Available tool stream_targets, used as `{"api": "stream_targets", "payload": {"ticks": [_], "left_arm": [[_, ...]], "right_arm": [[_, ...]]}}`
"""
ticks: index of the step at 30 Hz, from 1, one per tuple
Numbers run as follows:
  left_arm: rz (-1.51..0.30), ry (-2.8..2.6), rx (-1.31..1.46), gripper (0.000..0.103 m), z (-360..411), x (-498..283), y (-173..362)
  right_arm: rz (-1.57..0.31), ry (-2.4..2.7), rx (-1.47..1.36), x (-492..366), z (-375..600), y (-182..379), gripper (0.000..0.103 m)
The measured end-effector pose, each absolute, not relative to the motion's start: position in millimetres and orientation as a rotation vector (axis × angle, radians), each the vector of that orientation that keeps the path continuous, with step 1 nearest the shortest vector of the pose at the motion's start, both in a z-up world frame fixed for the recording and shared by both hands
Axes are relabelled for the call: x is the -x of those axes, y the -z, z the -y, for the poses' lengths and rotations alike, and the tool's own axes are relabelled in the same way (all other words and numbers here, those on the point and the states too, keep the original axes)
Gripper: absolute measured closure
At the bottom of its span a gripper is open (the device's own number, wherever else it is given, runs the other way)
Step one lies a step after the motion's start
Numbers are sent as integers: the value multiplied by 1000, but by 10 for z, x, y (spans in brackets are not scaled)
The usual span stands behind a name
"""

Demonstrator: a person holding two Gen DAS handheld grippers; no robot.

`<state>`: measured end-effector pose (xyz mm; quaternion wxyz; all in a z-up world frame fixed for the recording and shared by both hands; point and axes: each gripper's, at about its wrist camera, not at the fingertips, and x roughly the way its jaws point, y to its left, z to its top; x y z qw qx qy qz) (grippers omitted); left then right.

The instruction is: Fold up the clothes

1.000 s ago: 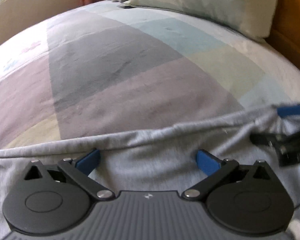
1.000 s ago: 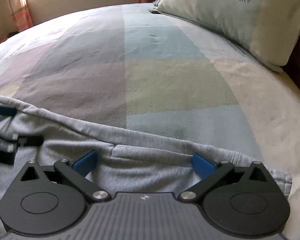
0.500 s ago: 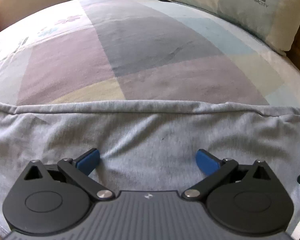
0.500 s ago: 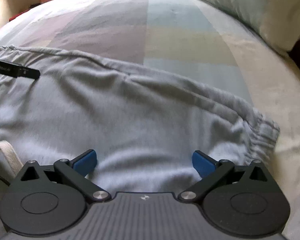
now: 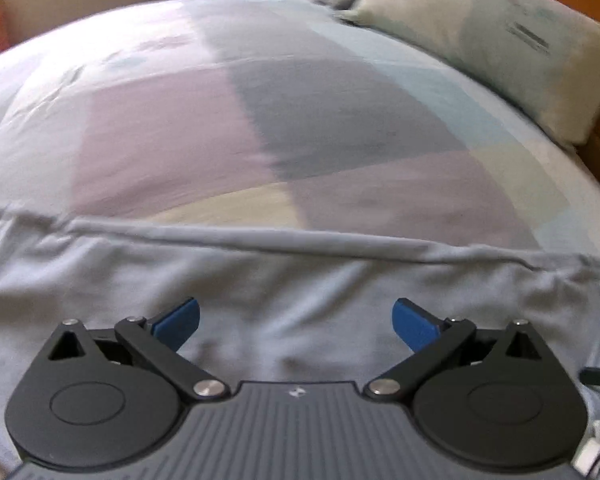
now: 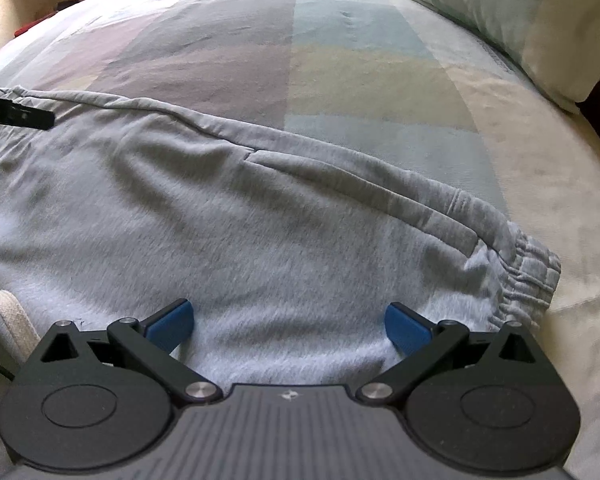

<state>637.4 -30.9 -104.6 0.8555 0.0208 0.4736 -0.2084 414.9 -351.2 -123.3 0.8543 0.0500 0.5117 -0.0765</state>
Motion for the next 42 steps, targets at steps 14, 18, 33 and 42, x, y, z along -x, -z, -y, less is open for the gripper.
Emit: {"api": "stream_targets", "payload": {"ticks": [14, 18, 33, 42], "left_arm": [[-953, 291, 195, 1, -1375, -6663, 1007], [-928, 163, 78, 1, -1622, -6705, 1104], [-889, 266, -127, 1, -1904, -7059, 1088], [-873, 135, 25, 2, -2434, -7446, 1078]], "right_arm": [[-1116, 214, -109, -4290, 3454, 1169, 0], [-1033, 211, -58, -4445, 3180, 905, 0], [-975, -56, -103, -5608, 1301, 907, 0], [-1036, -52, 37, -5626, 823, 1258, 0]]}}
